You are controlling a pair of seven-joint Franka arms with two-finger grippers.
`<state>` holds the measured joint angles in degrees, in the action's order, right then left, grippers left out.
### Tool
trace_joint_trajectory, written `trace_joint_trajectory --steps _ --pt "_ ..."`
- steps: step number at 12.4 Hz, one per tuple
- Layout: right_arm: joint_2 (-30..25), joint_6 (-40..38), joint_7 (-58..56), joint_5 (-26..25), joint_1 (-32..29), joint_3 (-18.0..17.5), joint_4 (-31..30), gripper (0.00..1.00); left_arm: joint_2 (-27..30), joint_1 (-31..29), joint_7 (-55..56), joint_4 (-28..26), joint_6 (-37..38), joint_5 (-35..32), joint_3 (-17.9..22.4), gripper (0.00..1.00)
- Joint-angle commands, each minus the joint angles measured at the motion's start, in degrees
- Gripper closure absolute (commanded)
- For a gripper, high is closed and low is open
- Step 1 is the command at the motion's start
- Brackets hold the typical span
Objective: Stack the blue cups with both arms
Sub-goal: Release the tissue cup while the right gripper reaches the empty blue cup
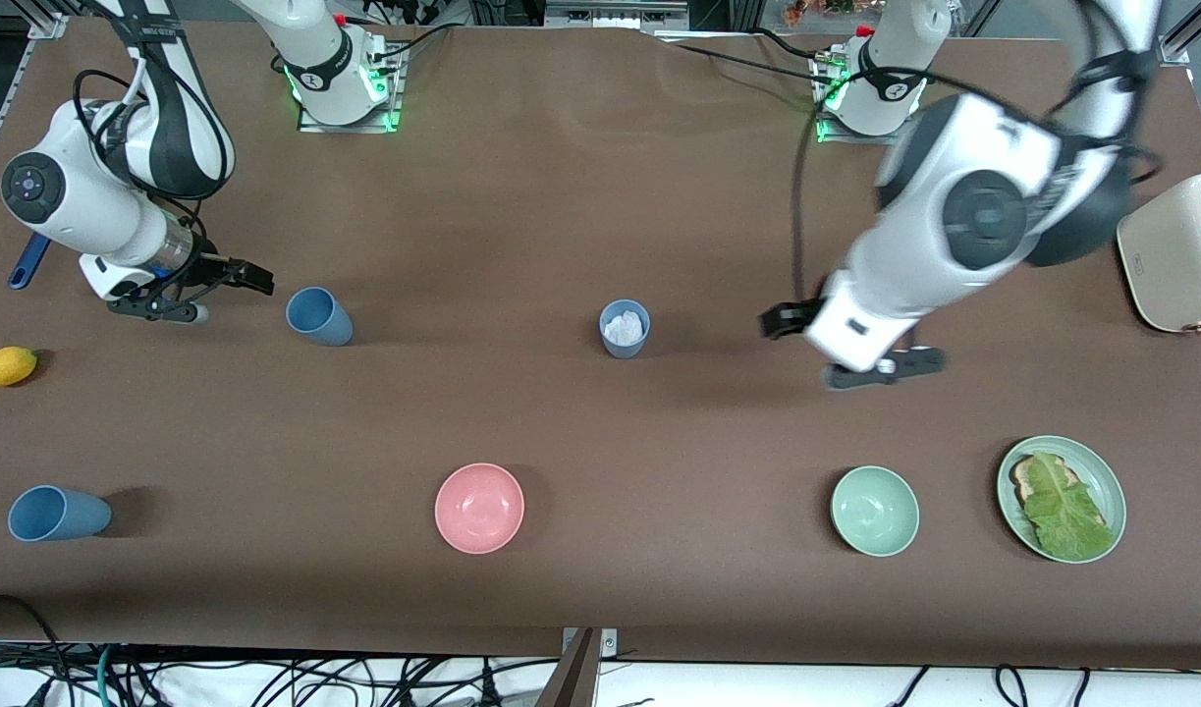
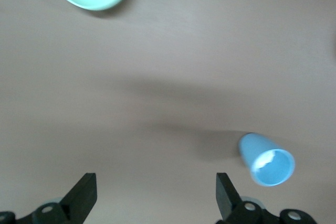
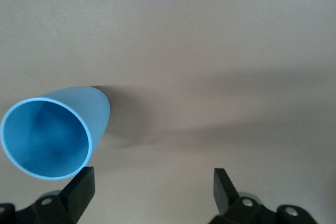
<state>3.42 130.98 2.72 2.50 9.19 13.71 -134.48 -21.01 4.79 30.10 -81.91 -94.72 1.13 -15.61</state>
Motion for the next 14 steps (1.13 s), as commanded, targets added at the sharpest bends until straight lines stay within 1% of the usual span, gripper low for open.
trace_joint_trajectory --steps 1,2,3,4,5,6,7,8,9,10,13,14 --pt "-0.26 1.55 4.39 1.19 1.34 -0.61 -0.96 0.01 2.19 -7.22 -9.94 1.40 6.63 0.10 -0.48 0.00" --pt "0.18 2.26 4.84 1.19 1.35 -0.96 -1.05 0.01 3.16 -9.60 -13.63 1.49 8.31 0.10 -0.22 0.00" --pt "0.79 2.70 5.37 1.19 1.44 -1.14 -1.05 0.01 5.52 -9.88 -17.76 0.97 8.15 0.02 1.96 0.00" --pt "1.15 2.79 5.37 1.19 1.44 -1.83 -1.05 0.01 6.85 -9.45 -21.89 0.79 7.72 -0.42 5.29 0.00" --pt "1.59 2.96 5.37 1.19 1.44 -2.36 -1.05 0.02 8.17 -9.36 -25.58 0.35 7.10 -0.34 7.06 0.00" --pt "2.03 3.23 5.28 1.19 1.44 -3.06 -1.05 0.04 10.09 -7.97 -26.75 -1.66 6.31 -0.42 9.87 0.00" --pt "2.21 3.32 4.67 1.19 1.44 -3.42 -1.05 0.04 12.29 -5.95 -26.76 -3.94 3.70 -1.21 13.11 0.00" --pt "2.82 3.40 4.32 1.19 1.44 -3.42 -1.05 0.04 15.53 -5.84 -26.76 -8.40 -0.25 -2.00 14.80 0.00" --pt "3.34 3.67 4.32 1.10 1.44 -3.42 -1.05 0.05 19.39 -6.28 -27.02 -13.23 -4.72 -2.01 14.99 0.00" --pt "4.05 4.19 4.32 1.10 1.44 -3.51 -1.05 0.06 21.87 -6.28 -26.42 -15.89 -5.55 -2.01 14.99 0.00" --pt "4.93 4.81 3.88 1.01 1.44 -3.51 -0.61 0.12 22.68 -6.28 -26.41 -16.18 -3.99 -2.01 15.08 0.00" --pt "5.02 4.81 3.88 1.01 1.44 -3.51 -0.61 0.19 22.86 -5.76 -26.41 -16.09 -3.80 -2.01 15.08 0.00"
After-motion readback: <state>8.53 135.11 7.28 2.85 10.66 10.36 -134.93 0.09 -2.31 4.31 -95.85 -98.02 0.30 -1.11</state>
